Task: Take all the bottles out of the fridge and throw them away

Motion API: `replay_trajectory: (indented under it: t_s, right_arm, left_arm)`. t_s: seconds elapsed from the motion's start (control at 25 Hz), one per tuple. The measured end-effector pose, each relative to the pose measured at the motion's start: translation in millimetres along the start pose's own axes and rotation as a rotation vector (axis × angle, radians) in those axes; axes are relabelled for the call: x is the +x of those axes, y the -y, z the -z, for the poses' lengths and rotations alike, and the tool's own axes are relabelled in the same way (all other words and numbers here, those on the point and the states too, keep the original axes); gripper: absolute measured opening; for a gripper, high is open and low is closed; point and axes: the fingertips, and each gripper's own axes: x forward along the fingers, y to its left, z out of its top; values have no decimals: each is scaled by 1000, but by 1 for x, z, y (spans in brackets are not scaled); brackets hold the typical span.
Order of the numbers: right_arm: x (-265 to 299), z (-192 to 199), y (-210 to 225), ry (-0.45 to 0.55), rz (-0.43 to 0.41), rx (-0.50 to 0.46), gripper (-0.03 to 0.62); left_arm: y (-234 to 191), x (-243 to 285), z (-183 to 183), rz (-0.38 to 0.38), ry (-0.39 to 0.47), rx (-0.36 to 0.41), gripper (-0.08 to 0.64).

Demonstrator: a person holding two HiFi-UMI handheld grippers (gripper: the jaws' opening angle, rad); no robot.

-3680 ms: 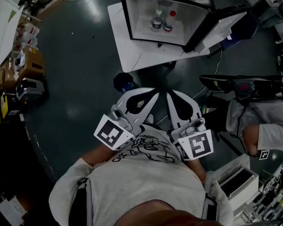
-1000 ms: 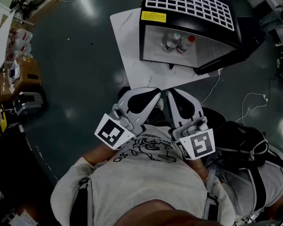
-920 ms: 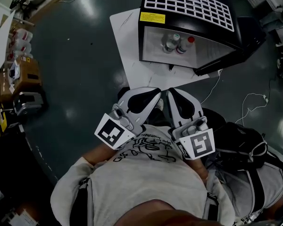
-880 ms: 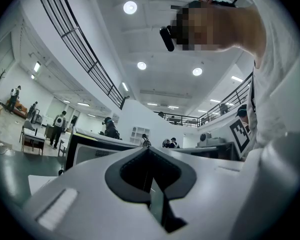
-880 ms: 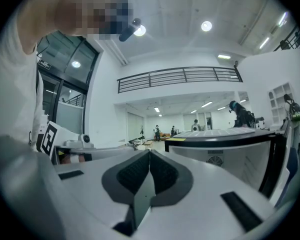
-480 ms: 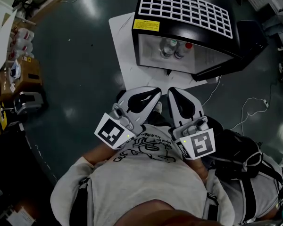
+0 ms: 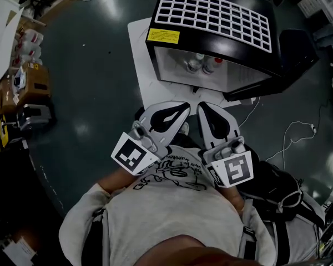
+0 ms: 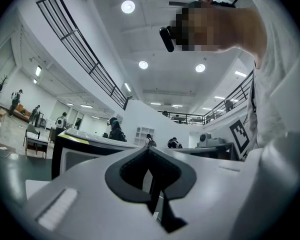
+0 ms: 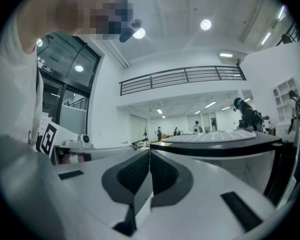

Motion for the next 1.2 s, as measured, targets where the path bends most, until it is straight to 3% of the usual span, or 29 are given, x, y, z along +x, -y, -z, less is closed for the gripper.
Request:
replay_trajectory:
  t_s: [0.16, 0.32, 0.68, 0.92, 1.08, 1.2]
  right_arm:
    - [-3, -2, 13, 9, -17, 2, 9]
    - [-7, -1, 27, 7, -30, 4, 9]
    - [-19, 4, 54, -1, -59, 6, 9]
    - [-14, 11, 57, -11, -65, 9, 9]
    - [-8, 10, 53, -9, -58, 5, 11]
    - [-3, 11, 50, -9, -44, 4, 10]
  left_arm:
    - [1, 14, -4, -12, 30, 28, 6]
    - [5, 29, 3, -26, -2, 9, 6]
    - [10, 56, 9, -53, 12, 28, 6]
    - [4, 58, 10, -67, 25, 46, 6]
    - [-4, 52, 15, -70, -12, 24, 6]
    - [-11, 50, 9, -61, 18, 51, 6]
